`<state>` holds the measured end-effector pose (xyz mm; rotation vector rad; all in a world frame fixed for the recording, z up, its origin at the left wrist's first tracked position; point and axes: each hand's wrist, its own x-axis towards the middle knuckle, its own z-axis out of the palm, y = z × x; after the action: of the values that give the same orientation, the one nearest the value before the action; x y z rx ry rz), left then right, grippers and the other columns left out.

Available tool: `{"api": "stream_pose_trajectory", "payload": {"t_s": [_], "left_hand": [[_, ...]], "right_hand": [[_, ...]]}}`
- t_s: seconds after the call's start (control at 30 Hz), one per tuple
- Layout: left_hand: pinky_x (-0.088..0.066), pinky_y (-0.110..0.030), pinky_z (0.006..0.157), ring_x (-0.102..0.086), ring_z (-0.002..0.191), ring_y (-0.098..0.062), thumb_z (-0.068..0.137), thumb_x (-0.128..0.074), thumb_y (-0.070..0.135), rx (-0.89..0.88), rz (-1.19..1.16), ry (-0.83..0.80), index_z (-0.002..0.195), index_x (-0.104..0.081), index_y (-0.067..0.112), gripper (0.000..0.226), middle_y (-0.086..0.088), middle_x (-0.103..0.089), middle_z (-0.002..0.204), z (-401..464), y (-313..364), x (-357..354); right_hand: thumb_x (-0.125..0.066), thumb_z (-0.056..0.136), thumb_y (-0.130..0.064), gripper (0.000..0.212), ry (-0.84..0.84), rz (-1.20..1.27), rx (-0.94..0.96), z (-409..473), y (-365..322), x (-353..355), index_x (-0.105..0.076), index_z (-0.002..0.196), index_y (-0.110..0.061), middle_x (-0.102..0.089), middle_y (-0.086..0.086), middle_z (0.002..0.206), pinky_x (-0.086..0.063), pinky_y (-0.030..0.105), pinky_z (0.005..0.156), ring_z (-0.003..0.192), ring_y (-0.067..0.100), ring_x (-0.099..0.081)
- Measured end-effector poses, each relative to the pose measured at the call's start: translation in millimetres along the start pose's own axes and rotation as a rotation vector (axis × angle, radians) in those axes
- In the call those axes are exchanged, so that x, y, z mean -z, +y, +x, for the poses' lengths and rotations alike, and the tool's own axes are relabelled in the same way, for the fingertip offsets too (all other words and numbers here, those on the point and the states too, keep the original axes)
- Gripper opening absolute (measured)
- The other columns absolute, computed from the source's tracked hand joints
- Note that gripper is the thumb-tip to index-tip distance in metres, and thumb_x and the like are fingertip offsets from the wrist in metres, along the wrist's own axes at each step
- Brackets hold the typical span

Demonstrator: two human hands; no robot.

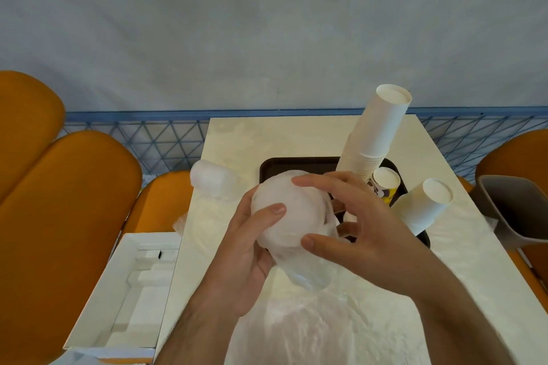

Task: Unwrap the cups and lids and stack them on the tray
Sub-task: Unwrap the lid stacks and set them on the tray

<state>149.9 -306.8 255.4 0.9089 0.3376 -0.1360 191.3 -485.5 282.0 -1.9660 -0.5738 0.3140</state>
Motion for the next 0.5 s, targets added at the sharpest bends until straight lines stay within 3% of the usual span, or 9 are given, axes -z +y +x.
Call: {"api": "stream_pose_trajectory", "payload": {"t_s": [0.07,0.13,0.2,0.27,0.37,0.43,0.5], "left_hand": [[-0.06,-0.046,0.082,-0.07,0.104,-0.028,0.075,-0.075,0.018,0.003,-0.035,-0.009,0.111,-0.071,0.03,0.038,-0.009,-0.071,0.115,1.1,0.5,2.0],[-0.057,-0.049,0.086,-0.07,0.105,-0.029,0.075,-0.076,0.017,0.015,-0.074,-0.034,0.12,-0.066,0.023,0.046,-0.012,-0.07,0.118,1.0,1.5,3.3],[-0.058,-0.049,0.084,-0.07,0.104,-0.029,0.071,-0.073,0.018,0.026,-0.119,-0.047,0.122,-0.064,0.02,0.052,-0.013,-0.07,0.118,0.8,1.9,4.7],[-0.059,-0.052,0.081,-0.071,0.101,-0.031,0.068,-0.075,0.015,0.02,-0.155,-0.061,0.114,-0.071,0.019,0.047,-0.014,-0.072,0.114,1.4,1.8,6.2],[-0.061,-0.048,0.076,-0.073,0.096,-0.029,0.058,-0.078,0.023,0.017,-0.168,-0.117,0.094,-0.08,0.023,0.035,-0.011,-0.074,0.107,0.2,2.5,5.5],[-0.063,-0.041,0.07,-0.074,0.091,-0.024,0.053,-0.079,0.025,0.033,-0.151,-0.144,0.088,-0.081,0.025,0.035,-0.008,-0.075,0.1,-1.7,3.2,5.8],[-0.062,-0.036,0.067,-0.074,0.089,-0.022,0.044,-0.088,0.021,0.056,-0.125,-0.191,0.089,-0.081,0.024,0.046,-0.007,-0.075,0.099,-3.8,3.2,5.0]], "right_hand": [[-0.078,0.086,-0.006,0.06,0.013,0.189,-0.003,-0.3,1.1,-0.2,-0.062,0.128,-0.046,-0.055,-0.011,0.122,-0.061,0.037,0.074,0.091,0.018,-0.065],[-0.066,0.091,0.007,0.05,0.067,0.362,-0.014,-1.4,0.4,0.0,-0.069,0.119,-0.034,-0.063,-0.008,0.102,-0.054,0.03,0.063,0.071,0.021,-0.063],[-0.056,0.094,0.014,0.044,0.134,0.392,-0.017,-2.4,2.0,0.1,-0.071,0.108,-0.025,-0.064,-0.008,0.079,-0.046,0.023,0.058,0.06,0.015,-0.055],[-0.052,0.094,0.015,0.049,0.171,0.318,-0.012,-2.4,4.9,-0.8,-0.072,0.098,-0.029,-0.059,-0.006,0.067,-0.04,0.024,0.055,0.056,0.016,-0.048],[-0.05,0.088,0.018,0.061,0.274,0.065,0.041,0.4,9.2,-0.9,-0.073,0.085,-0.038,-0.065,-0.01,0.09,-0.038,0.021,0.057,0.057,0.011,-0.045],[-0.049,0.086,0.018,0.066,0.325,-0.129,0.072,3.9,10.9,1.1,-0.074,0.094,-0.042,-0.062,-0.012,0.111,-0.041,0.011,0.067,0.08,0.008,-0.058],[-0.049,0.09,0.014,0.061,0.318,-0.273,0.103,8.3,7.5,2.7,-0.074,0.112,-0.036,-0.057,-0.011,0.123,-0.04,0.006,0.084,0.107,0.005,-0.054]]}}
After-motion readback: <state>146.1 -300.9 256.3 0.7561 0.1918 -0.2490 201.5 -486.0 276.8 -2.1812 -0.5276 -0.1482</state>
